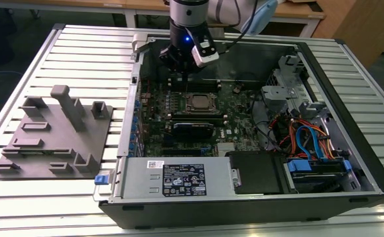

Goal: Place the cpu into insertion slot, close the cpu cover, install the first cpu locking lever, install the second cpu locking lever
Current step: 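Install the first cpu locking lever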

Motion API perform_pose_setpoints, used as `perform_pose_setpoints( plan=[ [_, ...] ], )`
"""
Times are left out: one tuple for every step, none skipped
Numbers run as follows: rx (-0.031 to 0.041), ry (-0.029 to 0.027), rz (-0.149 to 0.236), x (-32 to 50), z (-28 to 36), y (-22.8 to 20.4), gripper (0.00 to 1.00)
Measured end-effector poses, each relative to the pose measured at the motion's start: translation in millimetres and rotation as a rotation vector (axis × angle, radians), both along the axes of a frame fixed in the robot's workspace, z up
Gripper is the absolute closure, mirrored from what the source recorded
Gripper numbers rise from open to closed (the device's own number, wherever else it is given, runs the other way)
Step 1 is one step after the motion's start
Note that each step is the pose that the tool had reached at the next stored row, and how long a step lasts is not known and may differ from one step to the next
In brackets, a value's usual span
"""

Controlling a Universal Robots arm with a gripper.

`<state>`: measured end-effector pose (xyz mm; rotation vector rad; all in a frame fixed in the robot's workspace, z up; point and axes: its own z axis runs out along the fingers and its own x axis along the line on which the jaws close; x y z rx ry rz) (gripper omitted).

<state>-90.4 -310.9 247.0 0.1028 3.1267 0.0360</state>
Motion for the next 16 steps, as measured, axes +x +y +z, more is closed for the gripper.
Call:
perform_pose_setpoints(
  plan=[
    [0.0,0.0001,0.0,0.3,0.0,0.0,0.89],
    [0.0,0.0,0.0,0.7,0.0,0.0,0.89],
    [0.0,0.0001,0.0,1.7,0.0,0.1,0.89],
    [0.0001,0.0,0.0,6.8,-0.1,0.0,0.89],
    [0.0,0.0001,0.0,7.7,-0.1,0.0,0.89],
    [0.0,0.0001,0.0,9.0,-0.1,0.0,0.89],
    [0.0,0.0,0.0,9.8,-0.1,0.0,0.89],
    [-0.0003,0.0001,0.0,10.5,-0.1,0.0,0.89],
    [-0.0003,0.0,0.0,10.8,-0.1,0.0,0.89],
    [-0.0004,0.0001,0.0,11.2,-0.1,0.0,0.89],
    [-0.0003,0.0,0.0,11.7,-0.2,0.0,0.89],
    [0.0012,0.0,0.0,12.1,-0.3,0.0,0.89],
    [0.0075,-0.0001,0.0,12.7,-0.5,-0.1,0.89],
    [0.0155,0.0,-0.001,13.3,-0.9,-0.3,0.89],
    [0.0197,-0.0001,-0.001,13.9,-1.5,-0.3,0.89],
    [0.0222,0.0,-0.001,14.3,-2.1,-0.4,0.89]
  ],
)
